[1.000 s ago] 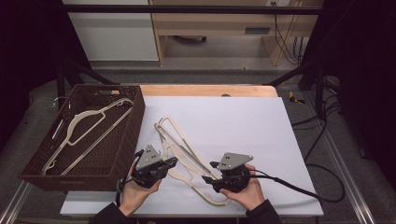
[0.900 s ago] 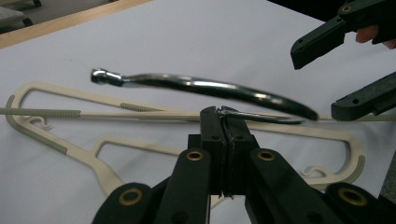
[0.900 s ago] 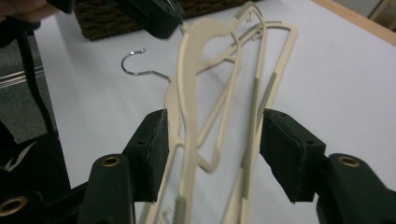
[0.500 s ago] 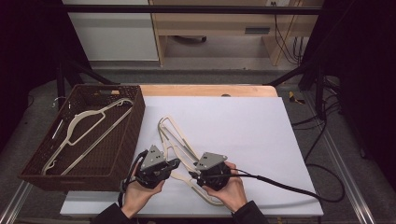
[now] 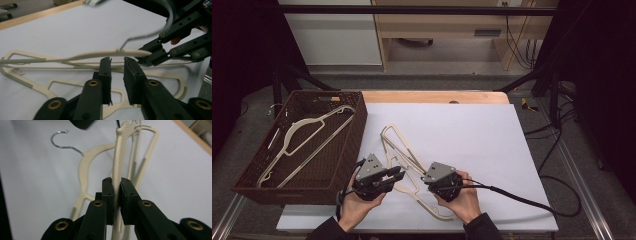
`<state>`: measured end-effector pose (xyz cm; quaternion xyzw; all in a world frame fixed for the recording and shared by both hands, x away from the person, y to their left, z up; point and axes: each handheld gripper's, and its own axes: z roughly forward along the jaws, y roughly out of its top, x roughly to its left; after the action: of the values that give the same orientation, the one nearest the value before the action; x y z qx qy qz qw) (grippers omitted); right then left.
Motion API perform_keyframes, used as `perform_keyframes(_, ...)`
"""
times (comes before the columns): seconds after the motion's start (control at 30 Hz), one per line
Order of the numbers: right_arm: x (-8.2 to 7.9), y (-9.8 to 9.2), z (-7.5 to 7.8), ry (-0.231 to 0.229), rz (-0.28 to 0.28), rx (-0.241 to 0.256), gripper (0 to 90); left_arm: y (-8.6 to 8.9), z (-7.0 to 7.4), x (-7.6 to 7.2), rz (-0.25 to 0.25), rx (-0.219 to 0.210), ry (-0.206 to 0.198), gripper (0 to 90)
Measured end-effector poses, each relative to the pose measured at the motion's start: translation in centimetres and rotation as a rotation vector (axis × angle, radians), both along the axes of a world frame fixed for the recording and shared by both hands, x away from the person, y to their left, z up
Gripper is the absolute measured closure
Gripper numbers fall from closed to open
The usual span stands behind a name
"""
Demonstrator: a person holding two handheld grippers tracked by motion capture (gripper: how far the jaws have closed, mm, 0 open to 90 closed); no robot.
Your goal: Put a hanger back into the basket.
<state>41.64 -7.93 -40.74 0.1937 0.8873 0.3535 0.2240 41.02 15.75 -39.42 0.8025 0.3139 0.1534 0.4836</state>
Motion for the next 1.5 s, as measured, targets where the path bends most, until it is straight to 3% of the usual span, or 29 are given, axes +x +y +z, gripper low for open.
perform_keyframes(0.13, 0.9, -1.0, 0.9, -0.003, -0.015, 0.005, 86.7, 0.9, 0.5, 0.2, 0.007, -0.003, -0.008, 60.8)
perform_keyframes(0.2, 1.7, -1.7, 1.5, 0.031, 0.001, 0.056, 86.7, 1.2, 0.8, 0.3, 0.006, -0.006, -0.019, 53.2)
perform_keyframes(0.3, 2.3, -2.6, 2.3, 0.03, -0.007, 0.07, 86.8, 1.8, 1.3, 0.4, -0.004, -0.012, -0.03, 43.2)
perform_keyframes(0.37, 2.5, -3.3, 2.9, 0.045, 0.012, 0.104, 86.8, 2.0, 1.6, 0.4, -0.024, -0.002, -0.038, 36.7)
perform_keyframes(0.4, 2.5, -3.9, 3.5, 0.078, 0.055, 0.142, 86.8, 2.1, 1.8, 0.4, -0.031, 0.002, -0.045, 31.9)
perform_keyframes(0.47, 2.4, -4.1, 3.7, 0.088, 0.078, 0.149, 86.9, 2.2, 2.2, 0.3, -0.059, 0.012, -0.048, 29.6)
perform_keyframes(0.53, 1.9, -4.4, 4.1, 0.122, 0.146, 0.158, 86.8, 2.3, 2.5, 0.2, -0.089, 0.019, -0.054, 25.0)
perform_keyframes(0.57, 1.9, -4.4, 4.1, 0.122, 0.146, 0.158, 86.8, 2.3, 2.6, 0.1, -0.105, 0.032, -0.051, 25.0)
perform_keyframes(0.63, 1.5, -4.3, 4.0, 0.156, 0.201, 0.158, 86.8, 2.2, 2.7, -0.1, -0.122, 0.058, -0.067, 22.9)
perform_keyframes(0.67, 1.5, -4.3, 4.0, 0.156, 0.201, 0.158, 86.8, 2.1, 2.7, -0.2, -0.134, 0.064, -0.068, 22.9)
perform_keyframes(0.73, 1.2, -4.1, 3.7, 0.183, 0.266, 0.16, 86.8, 1.8, 2.5, -0.2, -0.166, 0.082, -0.057, 22.9)
perform_keyframes(0.77, 1.2, -4.1, 3.7, 0.183, 0.266, 0.16, 86.8, 1.6, 2.4, -0.3, -0.175, 0.098, -0.064, 22.9)
perform_keyframes(0.9, 0.9, -3.8, 3.3, 0.212, 0.315, 0.155, 86.8, 0.8, 1.8, -0.5, -0.233, 0.156, -0.059, 31.4)
perform_keyframes(0.93, 0.8, -3.6, 3.1, 0.223, 0.336, 0.15, 86.8, 0.6, 1.7, -0.6, -0.243, 0.169, -0.056, 39.0)
perform_keyframes(1.03, 0.7, -3.4, 2.8, 0.235, 0.351, 0.147, 86.8, 0.1, 1.3, -0.6, -0.267, 0.202, -0.045, 44.3)
perform_keyframes(1.13, 0.5, -3.0, 2.5, 0.251, 0.372, 0.141, 86.8, -0.2, 1.1, -0.6, -0.287, 0.232, -0.035, 57.6)
perform_keyframes(1.33, 0.5, -2.9, 2.3, 0.265, 0.403, 0.147, 86.8, -0.3, 0.9, -0.6, -0.319, 0.256, -0.021, 69.5)
perform_keyframes(1.5, 0.5, -2.9, 2.2, 0.266, 0.409, 0.148, 86.6, -0.4, 0.9, -0.7, -0.323, 0.27, 0.0, 72.3)
